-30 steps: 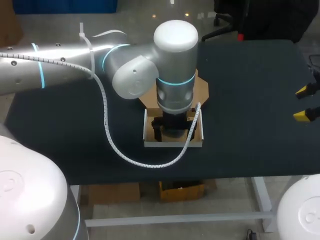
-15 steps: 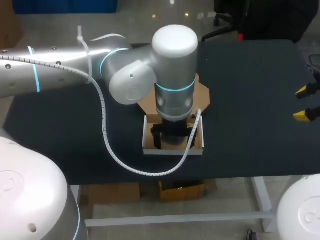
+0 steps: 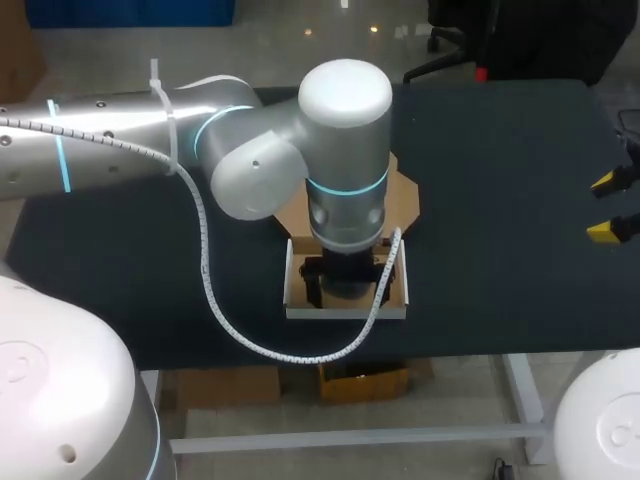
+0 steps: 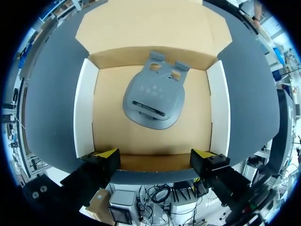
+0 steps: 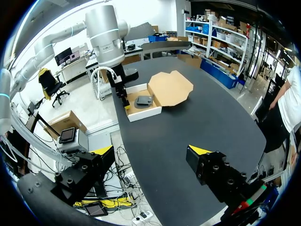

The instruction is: Assemble the packaging by folding the flat box into shape, placing the metal phone stand inside, and closing the box properly

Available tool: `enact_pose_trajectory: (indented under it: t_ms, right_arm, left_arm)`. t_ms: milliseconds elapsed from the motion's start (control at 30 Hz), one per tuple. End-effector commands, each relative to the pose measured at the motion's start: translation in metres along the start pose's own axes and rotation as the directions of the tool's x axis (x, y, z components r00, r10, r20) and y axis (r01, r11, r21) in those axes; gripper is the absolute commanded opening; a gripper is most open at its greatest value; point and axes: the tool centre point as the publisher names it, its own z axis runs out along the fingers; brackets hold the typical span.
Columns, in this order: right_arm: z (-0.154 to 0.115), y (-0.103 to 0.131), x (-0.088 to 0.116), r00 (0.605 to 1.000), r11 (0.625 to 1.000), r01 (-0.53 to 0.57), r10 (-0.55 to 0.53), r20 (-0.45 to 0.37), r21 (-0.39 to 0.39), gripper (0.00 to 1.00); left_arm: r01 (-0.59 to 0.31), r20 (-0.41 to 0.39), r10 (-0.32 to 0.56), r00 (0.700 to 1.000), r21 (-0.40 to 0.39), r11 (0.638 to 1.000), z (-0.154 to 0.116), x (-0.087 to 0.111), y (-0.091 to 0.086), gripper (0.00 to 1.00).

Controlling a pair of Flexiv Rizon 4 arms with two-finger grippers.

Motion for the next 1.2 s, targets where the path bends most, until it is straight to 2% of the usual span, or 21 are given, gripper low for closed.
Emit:
enact_pose_trajectory:
  t_ms: [33,200,600,900,1200]
  right_arm:
    - [-0.001,0.0,0.001,1.0,1.0,0.001,-0.001,0.0,-0.002,1.0]
    - [-0.001,0.0,0.001,1.0,1.0,0.001,-0.001,0.0,-0.002,1.0]
    - [-0.001,0.0,0.001,1.0,1.0,0.001,-0.001,0.0,-0.002,1.0]
    - [-0.001,0.0,0.001,1.0,1.0,0.001,-0.001,0.0,-0.002,1.0]
    - [-0.001,0.0,0.001,1.0,1.0,0.001,-0.001,0.0,-0.002,1.0]
  left_arm:
    - [0.013,0.01,-0.013,1.0,0.03,0.999,-0.005,0.001,0.001,1.0]
    - [0.027,-0.037,-0.025,0.999,0.06,0.998,-0.023,0.0,-0.009,1.0]
    - [-0.046,-0.155,0.069,0.985,0.143,0.989,-0.071,-0.018,-0.027,1.0]
    - [-0.151,-0.228,0.197,0.954,0.204,0.967,-0.093,-0.037,-0.045,1.0]
    - [-0.207,-0.293,0.278,0.915,0.249,0.946,-0.099,-0.062,-0.072,1.0]
